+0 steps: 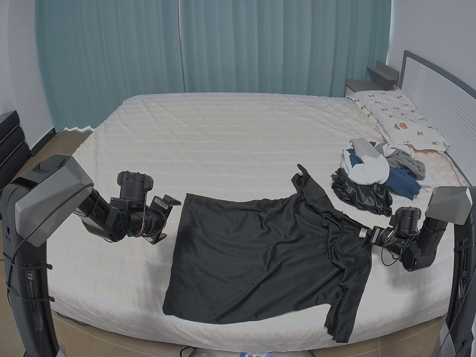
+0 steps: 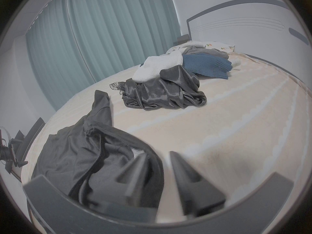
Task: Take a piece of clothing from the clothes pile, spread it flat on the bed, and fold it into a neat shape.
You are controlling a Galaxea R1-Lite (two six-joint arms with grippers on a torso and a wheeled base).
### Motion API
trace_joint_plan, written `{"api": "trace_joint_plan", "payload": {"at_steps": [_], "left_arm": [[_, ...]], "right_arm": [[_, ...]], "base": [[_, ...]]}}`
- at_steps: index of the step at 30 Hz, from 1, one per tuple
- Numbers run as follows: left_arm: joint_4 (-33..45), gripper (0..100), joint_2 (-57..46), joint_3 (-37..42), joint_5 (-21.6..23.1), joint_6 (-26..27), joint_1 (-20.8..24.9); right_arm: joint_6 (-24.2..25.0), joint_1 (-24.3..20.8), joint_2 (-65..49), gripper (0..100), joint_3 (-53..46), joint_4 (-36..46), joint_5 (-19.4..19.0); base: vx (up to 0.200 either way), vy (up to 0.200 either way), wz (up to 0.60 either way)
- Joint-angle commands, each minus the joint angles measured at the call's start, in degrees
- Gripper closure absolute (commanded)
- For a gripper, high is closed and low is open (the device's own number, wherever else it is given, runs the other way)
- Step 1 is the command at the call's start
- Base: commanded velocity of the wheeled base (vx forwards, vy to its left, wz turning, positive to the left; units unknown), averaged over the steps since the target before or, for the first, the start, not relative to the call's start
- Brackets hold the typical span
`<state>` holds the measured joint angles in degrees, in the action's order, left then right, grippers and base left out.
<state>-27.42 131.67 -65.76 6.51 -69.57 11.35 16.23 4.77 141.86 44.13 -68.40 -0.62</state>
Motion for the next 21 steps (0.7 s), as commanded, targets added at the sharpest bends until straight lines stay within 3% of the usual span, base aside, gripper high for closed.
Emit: {"api": "trace_joint_plan", "payload": {"at_steps": [1,6,12,13,15,21], "left_arm": [[0.1,0,-0.1,0.3,0.0,0.1,0.0],[0.5,0,-0.4,1.7,0.0,3.6,0.9],[0.1,0,-0.2,3.1,-0.1,7.0,1.5],[0.1,0,-0.1,3.1,-0.2,7.0,1.7],[0.1,0,0.0,3.1,-0.2,7.0,1.7],[0.0,0,0.1,3.0,-0.2,7.1,1.6]], "right_arm": [[1.1,1.1,2.5,0,1.7,-0.6,-0.1],[7.9,0.3,-4.5,0,-1.9,-0.7,-1.1],[8.1,-6.4,-10.3,0,-9.0,-0.9,-2.3],[8.2,-10.3,-10.9,0,-9.5,-0.7,-1.7],[8.0,-13.4,-10.8,0,-9.1,0.2,-1.2],[6.8,-16.6,-6.8,0,-3.6,6.8,-1.0]], "base": [[0.000,0.000,0.00],[0.000,0.000,0.00],[0.000,0.000,0.00],[0.000,0.000,0.00],[0.000,0.000,0.00],[0.000,0.000,0.00]]}}
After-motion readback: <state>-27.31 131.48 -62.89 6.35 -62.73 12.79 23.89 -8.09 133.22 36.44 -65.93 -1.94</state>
